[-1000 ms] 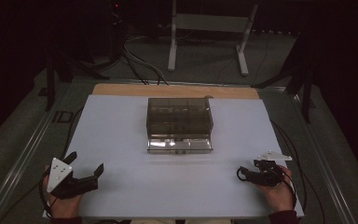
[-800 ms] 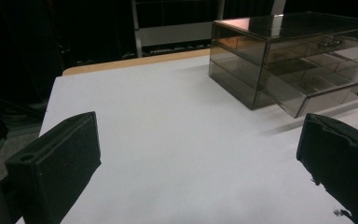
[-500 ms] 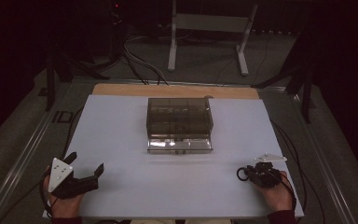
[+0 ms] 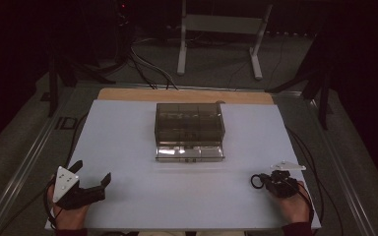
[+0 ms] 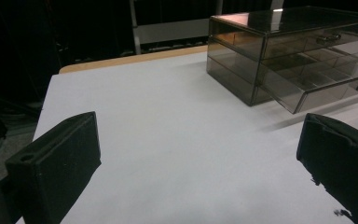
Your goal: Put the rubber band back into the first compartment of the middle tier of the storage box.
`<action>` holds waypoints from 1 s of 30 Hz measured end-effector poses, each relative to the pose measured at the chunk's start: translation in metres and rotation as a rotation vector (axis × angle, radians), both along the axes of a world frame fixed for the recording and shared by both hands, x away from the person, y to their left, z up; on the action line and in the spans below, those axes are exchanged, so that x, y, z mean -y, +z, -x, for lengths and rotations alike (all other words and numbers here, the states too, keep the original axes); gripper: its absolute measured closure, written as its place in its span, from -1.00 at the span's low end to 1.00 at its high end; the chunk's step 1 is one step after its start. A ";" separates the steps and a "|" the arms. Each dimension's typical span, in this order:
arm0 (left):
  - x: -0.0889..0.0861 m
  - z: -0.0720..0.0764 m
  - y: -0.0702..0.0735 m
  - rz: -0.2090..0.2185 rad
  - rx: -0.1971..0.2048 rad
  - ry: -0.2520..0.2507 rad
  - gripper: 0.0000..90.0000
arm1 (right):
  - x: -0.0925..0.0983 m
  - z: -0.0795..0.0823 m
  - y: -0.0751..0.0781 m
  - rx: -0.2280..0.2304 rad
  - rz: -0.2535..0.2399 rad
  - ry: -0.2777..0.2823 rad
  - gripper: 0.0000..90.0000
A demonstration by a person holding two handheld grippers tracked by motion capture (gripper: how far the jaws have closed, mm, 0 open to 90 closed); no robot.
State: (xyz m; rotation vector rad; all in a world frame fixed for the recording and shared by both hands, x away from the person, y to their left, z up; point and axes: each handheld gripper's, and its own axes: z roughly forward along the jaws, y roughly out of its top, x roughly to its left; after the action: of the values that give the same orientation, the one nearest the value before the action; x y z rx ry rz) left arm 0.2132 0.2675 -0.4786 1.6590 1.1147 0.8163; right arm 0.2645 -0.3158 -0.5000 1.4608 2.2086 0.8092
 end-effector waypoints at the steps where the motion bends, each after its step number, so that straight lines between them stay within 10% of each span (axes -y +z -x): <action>1: 0.000 0.000 0.000 0.000 0.000 0.000 -0.99 | 0.000 0.000 0.001 0.000 -0.003 0.000 0.97; 30: 0.001 -0.001 -0.002 0.000 -0.008 -0.013 -0.99 | -0.019 -0.008 0.040 0.097 -0.044 0.016 0.97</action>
State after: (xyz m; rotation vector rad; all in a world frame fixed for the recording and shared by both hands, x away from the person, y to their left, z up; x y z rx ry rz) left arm 0.2146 0.2665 -0.4808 1.6694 1.1080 0.8018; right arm 0.2726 -0.2964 -0.4603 1.3949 2.1463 0.9194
